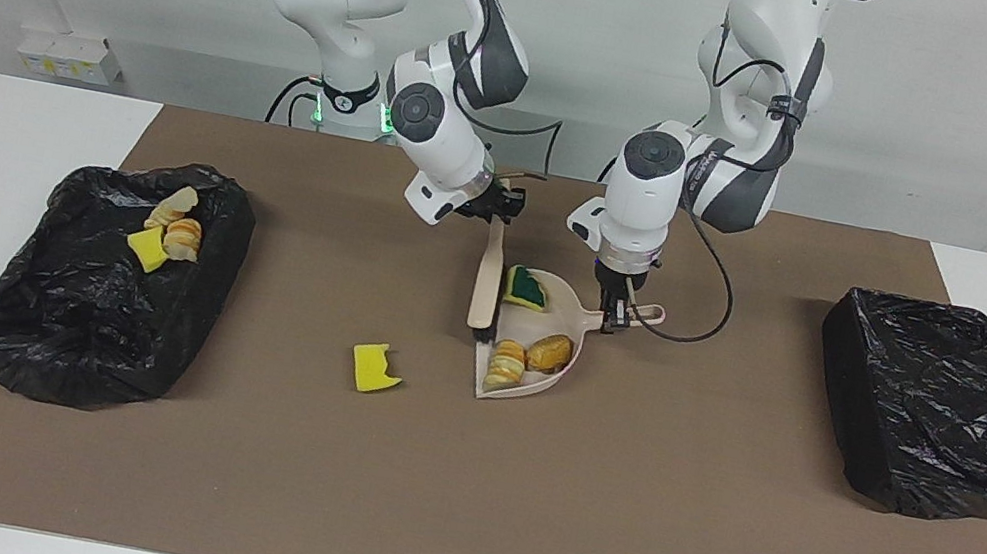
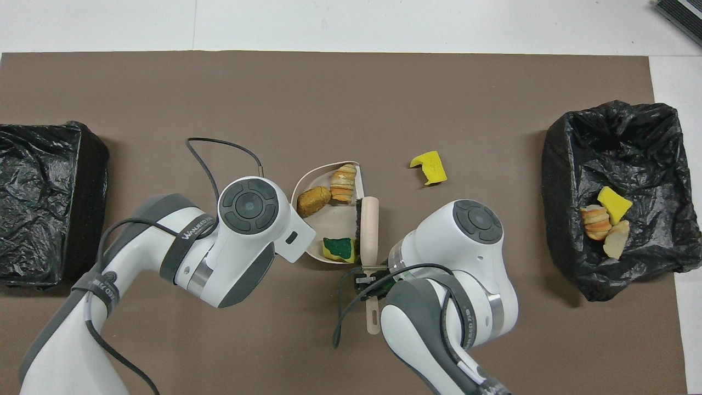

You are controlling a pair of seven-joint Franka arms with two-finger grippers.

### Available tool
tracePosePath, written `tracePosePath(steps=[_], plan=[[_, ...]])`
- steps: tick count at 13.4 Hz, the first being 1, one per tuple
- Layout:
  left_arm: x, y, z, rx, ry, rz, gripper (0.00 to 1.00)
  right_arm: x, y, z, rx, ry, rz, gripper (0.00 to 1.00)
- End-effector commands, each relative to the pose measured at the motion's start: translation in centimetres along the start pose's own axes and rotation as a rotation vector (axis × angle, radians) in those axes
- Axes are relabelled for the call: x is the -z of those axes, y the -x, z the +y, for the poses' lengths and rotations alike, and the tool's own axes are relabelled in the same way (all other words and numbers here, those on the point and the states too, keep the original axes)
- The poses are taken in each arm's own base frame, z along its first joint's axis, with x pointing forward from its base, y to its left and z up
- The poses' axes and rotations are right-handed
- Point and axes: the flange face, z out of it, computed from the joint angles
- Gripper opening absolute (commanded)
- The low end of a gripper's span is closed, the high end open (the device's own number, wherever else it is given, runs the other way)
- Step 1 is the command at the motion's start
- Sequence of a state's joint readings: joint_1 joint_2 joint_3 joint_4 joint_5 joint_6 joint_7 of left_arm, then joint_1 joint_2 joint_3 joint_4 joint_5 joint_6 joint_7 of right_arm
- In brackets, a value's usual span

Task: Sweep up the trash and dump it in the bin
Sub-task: 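Sweep the remaining bread pieces into the dustpan with the right gripper's brush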

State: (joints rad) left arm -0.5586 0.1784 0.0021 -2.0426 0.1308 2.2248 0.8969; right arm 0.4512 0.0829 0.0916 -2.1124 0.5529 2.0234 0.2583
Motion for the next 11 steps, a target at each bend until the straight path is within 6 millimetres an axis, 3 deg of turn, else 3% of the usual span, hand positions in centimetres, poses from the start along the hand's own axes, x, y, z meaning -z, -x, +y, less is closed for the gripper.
tracePosePath(steps=[1, 3, 5, 11], plan=[[0.1, 0.9, 0.8, 0.008, -0.017, 0.001, 0.00, 3.9, -0.3, -0.4, 0.011, -0.009, -0.044, 0.00], [0.0, 1.5, 0.4, 0.047, -0.014, 0.003, 0.00, 5.9, -0.7, 0.4, 0.062, 0.156, -0.039, 0.00], [0.0, 1.8, 0.1, 0.059, -0.018, 0.011, 0.00, 6.5, -1.4, 2.2, 0.096, 0.294, -0.013, 0.00], [-0.1, 2.0, -0.1, 0.111, -0.012, 0.016, 0.00, 7.9, -4.0, 5.9, 0.125, 0.358, 0.057, 0.00]])
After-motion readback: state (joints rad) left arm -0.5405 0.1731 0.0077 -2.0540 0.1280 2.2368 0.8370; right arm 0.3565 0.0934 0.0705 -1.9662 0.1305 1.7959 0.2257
